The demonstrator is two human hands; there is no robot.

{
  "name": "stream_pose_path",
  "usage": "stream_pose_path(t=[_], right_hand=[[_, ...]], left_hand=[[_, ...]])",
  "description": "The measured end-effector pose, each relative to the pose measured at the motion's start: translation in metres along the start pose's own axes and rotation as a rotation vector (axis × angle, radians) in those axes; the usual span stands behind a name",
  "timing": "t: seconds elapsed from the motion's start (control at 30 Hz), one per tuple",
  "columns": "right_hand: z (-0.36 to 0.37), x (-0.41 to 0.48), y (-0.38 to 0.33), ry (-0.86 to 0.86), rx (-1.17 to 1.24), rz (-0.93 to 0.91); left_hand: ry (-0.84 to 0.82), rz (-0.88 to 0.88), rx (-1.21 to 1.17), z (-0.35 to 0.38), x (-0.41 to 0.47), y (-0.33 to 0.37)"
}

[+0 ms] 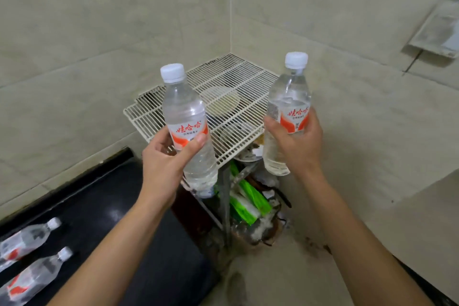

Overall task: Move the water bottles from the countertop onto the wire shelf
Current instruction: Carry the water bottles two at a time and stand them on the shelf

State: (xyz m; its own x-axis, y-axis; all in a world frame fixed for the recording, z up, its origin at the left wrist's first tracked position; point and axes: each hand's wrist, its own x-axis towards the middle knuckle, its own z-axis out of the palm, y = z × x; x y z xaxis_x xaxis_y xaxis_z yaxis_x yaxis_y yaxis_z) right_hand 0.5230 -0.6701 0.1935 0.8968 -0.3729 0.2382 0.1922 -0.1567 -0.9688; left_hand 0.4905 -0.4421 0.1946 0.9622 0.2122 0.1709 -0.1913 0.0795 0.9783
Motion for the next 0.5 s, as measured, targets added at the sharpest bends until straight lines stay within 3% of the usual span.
stream_pose_path(t=[0.27, 0.5], right_hand=[[0.045, 0.115, 0.011, -0.135, -0.011, -0.002], [0.106, 0.197, 0.038, -0.389, -0.010, -0.015]], left_hand=[[0.048, -0.012, 0.063, 0.030, 0.111, -0.016], [0.188, -0.073, 0.086, 0.038, 0.183, -0.042]])
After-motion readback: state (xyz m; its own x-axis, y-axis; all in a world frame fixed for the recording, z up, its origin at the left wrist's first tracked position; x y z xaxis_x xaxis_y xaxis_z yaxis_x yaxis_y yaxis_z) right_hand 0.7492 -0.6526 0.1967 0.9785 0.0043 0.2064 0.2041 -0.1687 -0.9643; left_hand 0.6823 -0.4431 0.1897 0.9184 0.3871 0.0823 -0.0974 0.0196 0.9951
